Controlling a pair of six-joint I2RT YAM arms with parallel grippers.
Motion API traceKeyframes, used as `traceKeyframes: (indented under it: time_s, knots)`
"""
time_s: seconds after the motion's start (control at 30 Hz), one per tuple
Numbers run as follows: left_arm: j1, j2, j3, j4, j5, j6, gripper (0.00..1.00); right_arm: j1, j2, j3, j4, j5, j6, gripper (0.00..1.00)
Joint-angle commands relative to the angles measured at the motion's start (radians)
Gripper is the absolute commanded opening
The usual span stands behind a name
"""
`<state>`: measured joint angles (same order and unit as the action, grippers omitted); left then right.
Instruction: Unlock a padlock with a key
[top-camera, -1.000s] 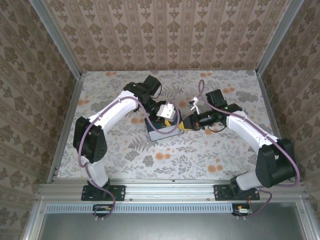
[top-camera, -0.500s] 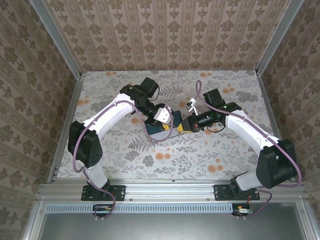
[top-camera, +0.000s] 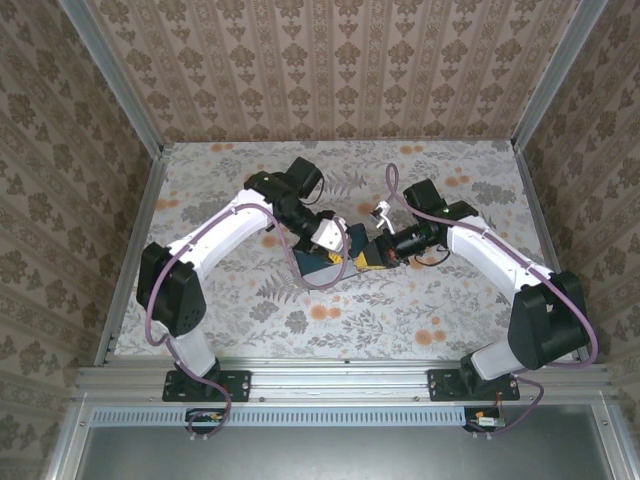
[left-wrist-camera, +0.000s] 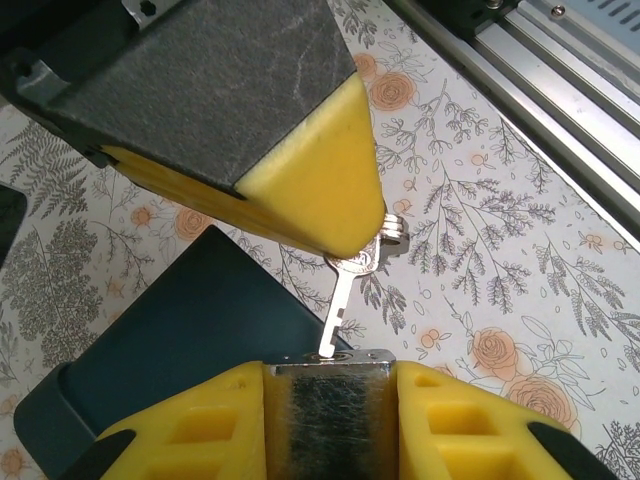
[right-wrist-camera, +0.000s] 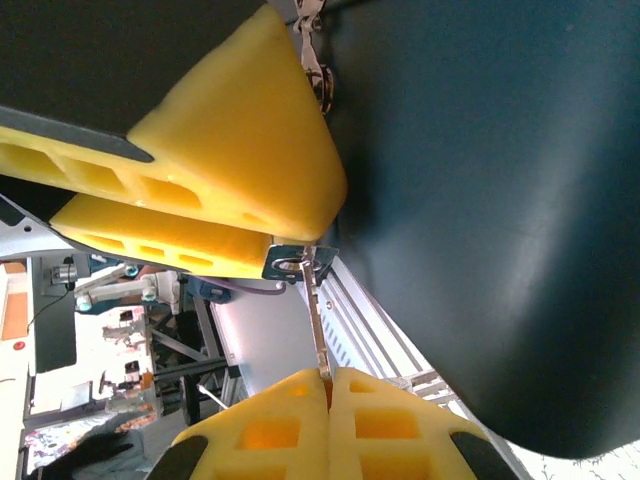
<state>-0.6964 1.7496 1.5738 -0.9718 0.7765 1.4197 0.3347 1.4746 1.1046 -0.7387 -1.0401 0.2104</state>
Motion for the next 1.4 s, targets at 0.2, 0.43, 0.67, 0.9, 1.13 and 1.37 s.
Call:
traceKeyframes:
  time_s: [0.2,0.43,0.67,0.9,1.13,1.37]
  knots:
    - [-0.035,-0.100,-0.051,0.070,0.026,0.041,0.09,-0.003,0.007,0.022,-0.014,-0.021,-0.017,0.00]
    - [-0.056,-0.123,-0.073,0.084,0.007,0.051,0.08,-0.006,0.018,0.017,0.005,-0.054,-0.007,0.00]
    - [-0.072,-0.142,-0.097,0.112,-0.019,0.055,0.08,-0.021,0.022,0.004,0.052,-0.103,0.026,0.00]
    - [-0.075,-0.151,-0.109,0.136,-0.021,0.045,0.07,-0.030,0.018,-0.014,0.149,-0.131,0.117,0.00]
    - [-0.074,-0.130,-0.104,0.212,-0.042,-0.052,0.05,-0.010,0.008,-0.032,0.257,-0.095,0.195,0.00]
    - [-0.068,-0.107,-0.105,0.276,-0.021,-0.142,0.05,-0.001,-0.002,-0.049,0.317,-0.049,0.243,0.00]
